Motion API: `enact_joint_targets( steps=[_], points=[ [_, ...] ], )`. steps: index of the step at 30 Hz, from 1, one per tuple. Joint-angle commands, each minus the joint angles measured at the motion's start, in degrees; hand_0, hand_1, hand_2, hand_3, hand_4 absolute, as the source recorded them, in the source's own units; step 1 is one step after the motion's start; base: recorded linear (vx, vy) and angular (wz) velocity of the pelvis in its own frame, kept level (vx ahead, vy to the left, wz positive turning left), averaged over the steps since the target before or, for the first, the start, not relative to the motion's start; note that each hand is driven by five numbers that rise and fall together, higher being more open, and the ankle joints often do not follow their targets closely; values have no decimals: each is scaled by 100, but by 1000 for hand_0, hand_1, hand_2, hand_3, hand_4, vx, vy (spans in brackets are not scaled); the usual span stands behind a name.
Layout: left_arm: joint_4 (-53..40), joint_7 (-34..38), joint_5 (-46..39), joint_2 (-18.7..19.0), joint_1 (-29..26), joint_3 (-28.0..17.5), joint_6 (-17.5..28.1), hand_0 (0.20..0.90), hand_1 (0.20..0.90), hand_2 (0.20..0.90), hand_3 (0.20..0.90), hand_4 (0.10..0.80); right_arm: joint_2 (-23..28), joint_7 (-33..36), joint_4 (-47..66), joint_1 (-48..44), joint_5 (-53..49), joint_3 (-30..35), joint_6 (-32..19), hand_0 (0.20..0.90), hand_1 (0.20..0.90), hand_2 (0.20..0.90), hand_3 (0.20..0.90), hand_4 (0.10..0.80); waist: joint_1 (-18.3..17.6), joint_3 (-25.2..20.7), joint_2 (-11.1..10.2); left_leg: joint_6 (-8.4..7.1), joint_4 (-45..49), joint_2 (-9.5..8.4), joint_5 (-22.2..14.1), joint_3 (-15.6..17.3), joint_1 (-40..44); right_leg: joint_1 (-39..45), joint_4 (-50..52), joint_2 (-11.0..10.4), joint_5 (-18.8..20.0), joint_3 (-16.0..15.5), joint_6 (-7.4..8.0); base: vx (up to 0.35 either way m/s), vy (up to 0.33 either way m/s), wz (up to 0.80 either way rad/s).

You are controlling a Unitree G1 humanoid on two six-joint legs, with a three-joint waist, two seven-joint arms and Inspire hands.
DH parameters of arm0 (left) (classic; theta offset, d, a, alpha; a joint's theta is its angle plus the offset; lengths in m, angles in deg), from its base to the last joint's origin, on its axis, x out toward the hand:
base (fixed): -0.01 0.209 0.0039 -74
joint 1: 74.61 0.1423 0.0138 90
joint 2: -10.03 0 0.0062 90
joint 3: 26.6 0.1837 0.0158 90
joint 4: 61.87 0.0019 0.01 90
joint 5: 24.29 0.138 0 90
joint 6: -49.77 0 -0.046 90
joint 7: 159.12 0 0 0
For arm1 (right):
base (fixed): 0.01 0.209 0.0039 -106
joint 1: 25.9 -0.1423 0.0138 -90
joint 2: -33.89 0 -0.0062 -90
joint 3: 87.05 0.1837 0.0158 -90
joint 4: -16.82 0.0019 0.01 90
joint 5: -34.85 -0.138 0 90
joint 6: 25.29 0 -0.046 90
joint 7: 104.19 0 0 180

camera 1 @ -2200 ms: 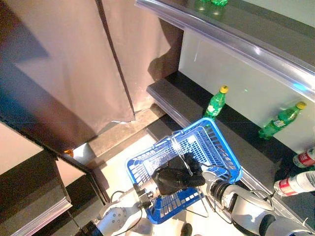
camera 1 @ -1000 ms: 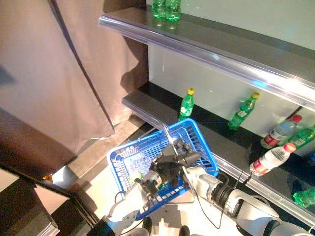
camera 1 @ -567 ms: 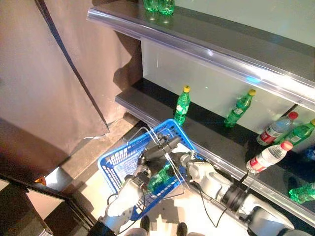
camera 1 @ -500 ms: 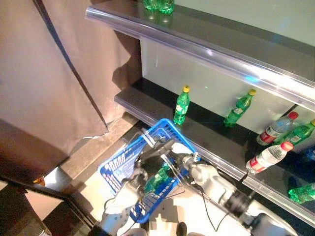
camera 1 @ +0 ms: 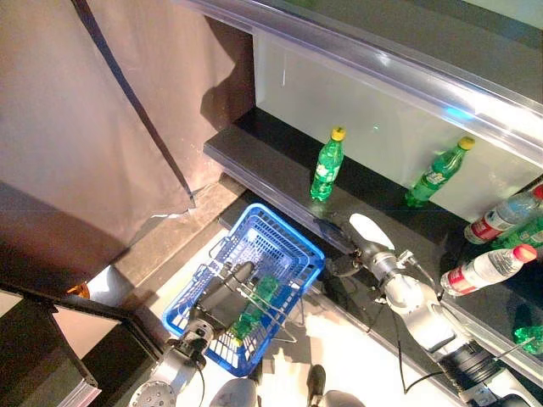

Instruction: Pick up the drink and place into the basket.

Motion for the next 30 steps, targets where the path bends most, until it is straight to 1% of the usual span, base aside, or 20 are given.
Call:
enact_joint_targets(
  steps=[1,5,10,12,15,16,19,23,26,30],
  points=[
    [-2245,-1507,-882,-369,-863,-85,160,300,300,300,200,100,176,563,594,-255,-316,245,-700,900,900,900,900,800,-4,-793,51,-194,157,148,-682,-87,235,-27,606,11,-551,-22,53,-60,-42,3],
    [-2233,-1522,-948,-333,-894,-7,177,300,300,300,200,100,221,498,635,-265,-605,195,-789,900,900,900,900,800,-36,-851,56,-225,122,177,-657,-56,246,-19,549,36,-535,13,51,-51,-38,-1],
    [-2190,-1358,-921,-342,-973,77,222,300,300,300,200,100,212,806,795,-299,-900,216,-1043,900,900,900,900,800,-79,-889,62,-257,104,220,-626,-19,232,-32,551,71,-546,30,28,-42,-44,-4],
    [-2145,-1259,-881,-354,-1004,104,286,300,300,300,200,100,152,912,955,-325,-1193,258,-1376,900,900,900,900,800,-108,-887,83,-272,95,243,-616,-9,226,-46,551,94,-556,47,8,-57,-40,-4],
    [-1980,-1052,-821,-409,-958,65,422,300,300,300,200,100,-53,911,1302,-168,-1753,433,-2023,900,900,900,900,800,-176,-897,109,-312,100,291,-608,46,208,-85,575,135,-583,82,-14,-62,-58,-7],
    [-1947,-1014,-817,-430,-936,48,445,300,300,300,200,100,-97,878,1348,-109,-1821,470,-2104,900,900,900,900,800,-188,-901,111,-320,98,300,-606,60,208,-89,576,143,-588,87,-18,-42,-66,-8],
    [-1775,-860,-529,-491,-764,-96,594,300,300,300,200,100,-314,616,1606,297,-2253,692,-2586,900,900,900,900,800,-254,-927,127,-359,98,349,-578,112,175,-133,581,200,-606,149,-45,-52,-84,-9],
    [-1518,-753,-497,-525,-657,-165,650,300,300,300,200,100,-352,400,1685,486,-2329,798,-2859,900,900,900,900,800,-303,-913,140,-407,95,408,-508,117,114,-187,574,267,-603,207,-79,-66,-103,-6],
    [-1307,-701,-414,-579,-589,-168,718,300,300,300,200,100,-382,391,1648,527,-2626,863,-3008,900,900,900,900,800,-322,-890,140,-485,93,501,-397,152,25,-192,541,335,-595,232,-112,-59,-121,-13],
    [-1020,-595,-429,-619,-562,-117,935,300,300,300,200,100,-436,441,1555,530,-2643,914,-3183,900,900,900,900,800,-337,-850,146,-599,98,645,-209,195,-173,-170,475,409,-578,251,-139,-46,-121,-5]
  ],
)
